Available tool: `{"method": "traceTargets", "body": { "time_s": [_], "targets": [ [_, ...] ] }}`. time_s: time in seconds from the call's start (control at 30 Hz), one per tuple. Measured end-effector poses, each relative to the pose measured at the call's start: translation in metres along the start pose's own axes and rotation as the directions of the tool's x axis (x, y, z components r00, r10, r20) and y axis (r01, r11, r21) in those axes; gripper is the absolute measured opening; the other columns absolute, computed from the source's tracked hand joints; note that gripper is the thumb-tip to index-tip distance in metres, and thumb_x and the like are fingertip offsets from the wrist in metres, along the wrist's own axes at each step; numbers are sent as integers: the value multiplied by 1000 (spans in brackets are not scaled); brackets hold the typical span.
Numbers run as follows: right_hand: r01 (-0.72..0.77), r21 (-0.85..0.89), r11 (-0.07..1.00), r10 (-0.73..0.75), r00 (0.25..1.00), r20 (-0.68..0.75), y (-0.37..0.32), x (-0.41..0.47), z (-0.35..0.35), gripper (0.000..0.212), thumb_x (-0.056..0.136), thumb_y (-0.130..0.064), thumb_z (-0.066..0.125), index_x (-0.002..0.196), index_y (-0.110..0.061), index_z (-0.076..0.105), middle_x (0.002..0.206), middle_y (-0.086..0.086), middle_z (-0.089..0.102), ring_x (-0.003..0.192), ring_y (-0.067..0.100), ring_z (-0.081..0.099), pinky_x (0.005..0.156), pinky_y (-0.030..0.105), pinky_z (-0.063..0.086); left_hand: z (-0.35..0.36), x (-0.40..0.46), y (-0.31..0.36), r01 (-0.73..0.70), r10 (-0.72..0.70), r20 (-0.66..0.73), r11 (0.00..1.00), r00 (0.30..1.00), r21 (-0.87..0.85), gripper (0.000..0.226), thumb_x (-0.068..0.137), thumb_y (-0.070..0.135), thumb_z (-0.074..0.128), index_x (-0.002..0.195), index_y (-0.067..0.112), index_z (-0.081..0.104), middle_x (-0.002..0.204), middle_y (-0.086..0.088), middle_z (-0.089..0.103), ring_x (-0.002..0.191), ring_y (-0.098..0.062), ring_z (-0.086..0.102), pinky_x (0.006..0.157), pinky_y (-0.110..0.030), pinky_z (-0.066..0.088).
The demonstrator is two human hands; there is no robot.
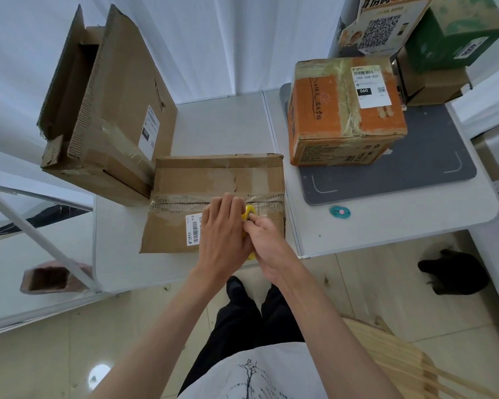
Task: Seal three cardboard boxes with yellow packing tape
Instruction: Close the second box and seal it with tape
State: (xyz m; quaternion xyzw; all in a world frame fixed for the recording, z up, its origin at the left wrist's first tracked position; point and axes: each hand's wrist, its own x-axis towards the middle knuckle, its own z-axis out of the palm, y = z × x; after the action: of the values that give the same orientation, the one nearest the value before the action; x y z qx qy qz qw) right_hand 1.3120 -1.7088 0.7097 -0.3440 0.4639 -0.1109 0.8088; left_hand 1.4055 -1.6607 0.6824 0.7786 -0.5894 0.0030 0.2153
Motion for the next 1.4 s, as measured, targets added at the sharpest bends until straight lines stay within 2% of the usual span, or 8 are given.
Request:
{"method": "traceTargets", "body": {
  "time_s": [0.23, 0.37, 0.63, 0.87, 1.13, 1.23, 1.3, 1.4],
  "targets": [
    [4, 69, 998, -2, 1000, -25, -2, -3, 7, 28, 108, -18, 44, 121, -6, 66, 117, 14, 73, 110, 22, 70, 93, 35, 58, 0, 0, -1, -18, 15, -38, 994, 999, -103, 13, 86, 19, 49, 96, 14, 44, 91, -3, 53, 85, -20, 42, 75, -28, 29],
    [30, 161, 987, -27, 999, -19, -6, -7, 8, 26, 107, -15, 46, 121, -5, 66, 116, 13, 73, 110, 19, 71, 90, 30, 57, -1, 3, -2, -40, 22, -96, 981, 995, -189, 30, 80, 10, 63, 99, 15, 41, 92, -6, 55, 88, -19, 40, 75, -26, 31],
    [41, 180, 983, -36, 999, -31, -10, -8, 7, 28, 107, -15, 45, 123, -3, 65, 118, 16, 72, 110, 22, 70, 87, 29, 59, -10, 18, -6, -93, 92, -15, 974, 996, -205, 35, 72, 4, 72, 96, 8, 47, 91, -6, 50, 86, -14, 31, 75, -22, 25],
    [38, 141, 989, -21, 993, -120, -5, -5, 11, 25, 106, -17, 49, 118, -5, 66, 114, 16, 73, 109, 24, 71, 94, 36, 57, -6, 14, -4, -69, 58, -71, 986, 996, -152, 44, 70, 8, 78, 94, 14, 42, 86, 0, 54, 87, -19, 40, 71, -28, 26],
    [45, 158, 986, -24, 991, -133, -6, -7, 11, 25, 106, -16, 50, 118, -3, 67, 117, 19, 71, 112, 27, 69, 100, 42, 55, -6, 14, -6, -153, 141, -81, 974, 987, -165, 32, 78, 19, 66, 96, 16, 41, 85, -1, 54, 83, -18, 41, 74, -32, 32],
    [61, 135, 989, -43, 990, -131, -7, -9, 9, 24, 106, -17, 50, 119, -8, 68, 116, 14, 73, 110, 24, 70, 99, 42, 56, -10, 12, -3, -69, 62, -52, 989, 997, -128, 33, 79, 22, 70, 105, 12, 52, 97, -5, 54, 87, -20, 44, 76, -31, 33],
    [75, 81, 994, -62, 986, -153, -8, -9, 9, 22, 106, -19, 50, 117, -12, 68, 115, 12, 73, 111, 25, 70, 98, 44, 56, -15, 11, 1, 0, -5, -45, 995, 999, -103, 34, 80, 26, 73, 107, 9, 61, 106, -8, 55, 93, -21, 48, 78, -31, 41],
    [113, -82, 990, -128, 970, -207, -7, -9, 4, 19, 105, -23, 53, 113, -23, 69, 109, 3, 74, 109, 20, 68, 101, 48, 53, -28, 4, -1, -7, 17, 49, 982, 999, -190, 44, 83, 38, 68, 115, 8, 68, 112, -5, 59, 99, -15, 54, 82, -25, 46]
  ]
}}
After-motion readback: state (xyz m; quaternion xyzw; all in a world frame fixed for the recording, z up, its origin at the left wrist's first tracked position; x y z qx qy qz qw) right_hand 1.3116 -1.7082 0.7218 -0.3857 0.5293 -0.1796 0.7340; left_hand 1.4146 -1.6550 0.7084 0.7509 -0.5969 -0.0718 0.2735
